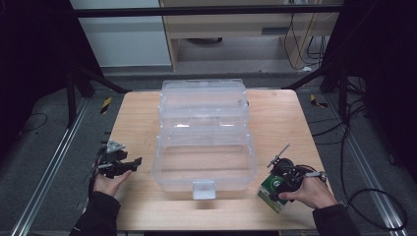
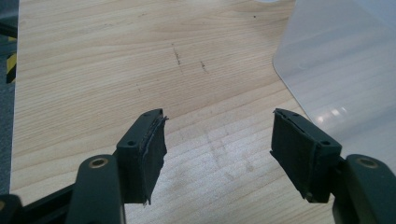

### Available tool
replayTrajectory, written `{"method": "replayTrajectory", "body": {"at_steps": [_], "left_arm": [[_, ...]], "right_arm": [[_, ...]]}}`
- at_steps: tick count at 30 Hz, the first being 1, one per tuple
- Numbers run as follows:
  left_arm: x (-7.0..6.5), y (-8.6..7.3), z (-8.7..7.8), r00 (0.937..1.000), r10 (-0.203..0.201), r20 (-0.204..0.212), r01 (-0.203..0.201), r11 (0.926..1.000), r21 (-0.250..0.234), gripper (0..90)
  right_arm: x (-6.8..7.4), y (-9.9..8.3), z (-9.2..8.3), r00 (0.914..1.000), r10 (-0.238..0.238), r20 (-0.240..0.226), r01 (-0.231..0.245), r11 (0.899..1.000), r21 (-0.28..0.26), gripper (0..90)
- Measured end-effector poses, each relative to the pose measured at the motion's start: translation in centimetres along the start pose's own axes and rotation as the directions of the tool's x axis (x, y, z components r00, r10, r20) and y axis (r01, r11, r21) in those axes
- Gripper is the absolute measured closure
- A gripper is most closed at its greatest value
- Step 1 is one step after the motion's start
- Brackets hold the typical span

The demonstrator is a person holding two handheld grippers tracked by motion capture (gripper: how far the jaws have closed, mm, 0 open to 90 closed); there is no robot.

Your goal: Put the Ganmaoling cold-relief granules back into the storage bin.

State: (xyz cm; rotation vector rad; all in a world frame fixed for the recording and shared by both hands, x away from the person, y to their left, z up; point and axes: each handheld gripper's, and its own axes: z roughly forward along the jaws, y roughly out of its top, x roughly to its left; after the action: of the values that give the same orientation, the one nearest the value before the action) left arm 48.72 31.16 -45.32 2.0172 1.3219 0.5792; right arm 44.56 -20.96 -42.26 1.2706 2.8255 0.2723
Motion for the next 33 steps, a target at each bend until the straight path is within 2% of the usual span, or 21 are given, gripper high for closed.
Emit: {"method": "replayTrajectory", "body": {"at_steps": [6, 8, 9, 10, 13, 16, 19, 24, 33], "left_arm": [[-0.1, 0.1, 0.1, 1.0000, 0.000, 0.002, 0.000, 1.0000, -0.004, 34.4], [-0.1, 0.0, 0.1, 1.0000, 0.000, 0.001, 0.000, 1.0000, -0.001, 34.4], [-0.1, 0.0, 0.1, 1.0000, -0.004, 0.001, 0.004, 1.0000, 0.002, 34.4], [-0.1, 0.0, 0.1, 1.0000, -0.001, 0.000, 0.001, 1.0000, 0.002, 34.4], [-0.1, -0.1, 0.1, 1.0000, 0.003, -0.001, -0.003, 1.0000, 0.008, 34.4], [-0.1, -0.1, 0.2, 1.0000, -0.001, -0.002, 0.001, 1.0000, 0.009, 34.3], [-0.1, -0.2, 0.3, 1.0000, 0.003, -0.003, -0.003, 0.9999, 0.016, 34.1], [-0.1, -0.2, 0.3, 1.0000, 0.003, -0.007, -0.003, 0.9998, 0.019, 33.9], [-0.1, -0.2, 0.3, 1.0000, 0.002, -0.009, -0.001, 0.9998, 0.020, 33.9]], "right_arm": [[0.0, 0.0, -0.3, 1.0000, -0.001, 0.007, 0.001, 1.000, 0.005, 17.0], [0.0, 0.0, -0.7, 0.9999, -0.013, 0.006, 0.013, 1.000, -0.003, 17.0], [-0.2, -0.1, -1.2, 0.9986, -0.050, 0.016, 0.051, 0.998, -0.036, 16.9], [-0.2, -0.1, -1.2, 0.9986, -0.050, 0.016, 0.051, 0.998, -0.036, 16.9], [-0.1, -0.2, -2.4, 0.9995, -0.025, 0.020, 0.026, 0.998, -0.064, 16.9], [-0.4, -0.3, -3.6, 0.9989, -0.033, 0.034, 0.036, 0.995, -0.094, 16.9], [-0.7, -0.6, -4.9, 0.9987, -0.020, 0.047, 0.025, 0.992, -0.122, 16.9], [-0.9, -0.7, -6.1, 0.9983, -0.009, 0.057, 0.018, 0.988, -0.155, 16.9], [-0.8, 0.1, -9.3, 0.9938, -0.060, 0.093, 0.078, 0.977, -0.197, 16.9]]}}
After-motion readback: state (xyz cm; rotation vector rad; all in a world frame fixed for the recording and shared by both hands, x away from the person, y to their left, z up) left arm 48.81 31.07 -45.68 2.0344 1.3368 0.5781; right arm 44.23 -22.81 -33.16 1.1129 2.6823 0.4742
